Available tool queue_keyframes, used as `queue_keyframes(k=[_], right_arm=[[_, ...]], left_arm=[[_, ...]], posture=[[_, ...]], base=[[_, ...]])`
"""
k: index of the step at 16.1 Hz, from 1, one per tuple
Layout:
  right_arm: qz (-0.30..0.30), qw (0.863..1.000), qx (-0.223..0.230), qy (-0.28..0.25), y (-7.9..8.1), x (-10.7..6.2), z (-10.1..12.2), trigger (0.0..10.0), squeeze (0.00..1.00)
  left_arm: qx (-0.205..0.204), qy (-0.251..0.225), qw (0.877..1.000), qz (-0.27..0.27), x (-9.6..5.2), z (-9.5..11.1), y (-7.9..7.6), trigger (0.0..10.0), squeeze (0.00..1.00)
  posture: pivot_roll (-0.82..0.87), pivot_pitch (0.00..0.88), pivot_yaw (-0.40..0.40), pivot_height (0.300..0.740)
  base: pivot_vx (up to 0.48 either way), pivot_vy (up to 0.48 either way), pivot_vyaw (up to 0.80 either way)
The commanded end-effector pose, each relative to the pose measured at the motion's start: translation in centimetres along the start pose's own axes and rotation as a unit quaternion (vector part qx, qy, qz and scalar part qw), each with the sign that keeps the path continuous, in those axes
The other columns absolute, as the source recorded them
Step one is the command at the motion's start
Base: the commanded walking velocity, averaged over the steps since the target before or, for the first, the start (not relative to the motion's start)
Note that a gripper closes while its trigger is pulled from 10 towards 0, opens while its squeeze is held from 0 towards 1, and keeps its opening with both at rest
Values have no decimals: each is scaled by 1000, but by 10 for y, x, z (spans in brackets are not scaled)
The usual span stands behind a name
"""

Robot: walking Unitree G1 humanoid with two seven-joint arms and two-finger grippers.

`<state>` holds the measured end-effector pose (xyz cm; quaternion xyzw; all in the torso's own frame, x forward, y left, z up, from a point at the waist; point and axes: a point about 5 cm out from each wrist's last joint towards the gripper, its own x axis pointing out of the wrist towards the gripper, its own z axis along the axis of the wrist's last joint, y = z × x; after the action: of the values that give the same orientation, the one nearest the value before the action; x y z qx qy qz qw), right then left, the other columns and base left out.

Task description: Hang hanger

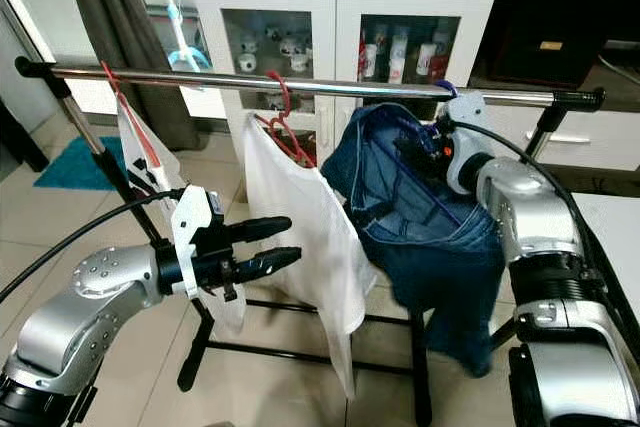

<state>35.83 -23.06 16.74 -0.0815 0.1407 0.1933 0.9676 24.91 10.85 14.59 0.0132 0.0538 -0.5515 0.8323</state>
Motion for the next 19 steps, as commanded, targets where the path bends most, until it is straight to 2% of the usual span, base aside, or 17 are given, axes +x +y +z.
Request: queue_keyframes(k=[1,14,19], right_arm=[[2,1000,-8,-8,2,4,8,0,0],[-7,1000,5,-10,1,9,8,0,0],[-42,996,14,-78,2,-1,17,0,0]], left_arm=[[4,2,1000,-2,1,3,3,10000,0],[6,2,1000,5,0,-1,5,10000,0],[7,2,1000,19,-2,-3,3,10000,0]], posture=[[-93,0,77,740],[-97,0,73,740],[-97,0,70,740]], base=[[0,0,0],[0,0,0],[0,0,0]])
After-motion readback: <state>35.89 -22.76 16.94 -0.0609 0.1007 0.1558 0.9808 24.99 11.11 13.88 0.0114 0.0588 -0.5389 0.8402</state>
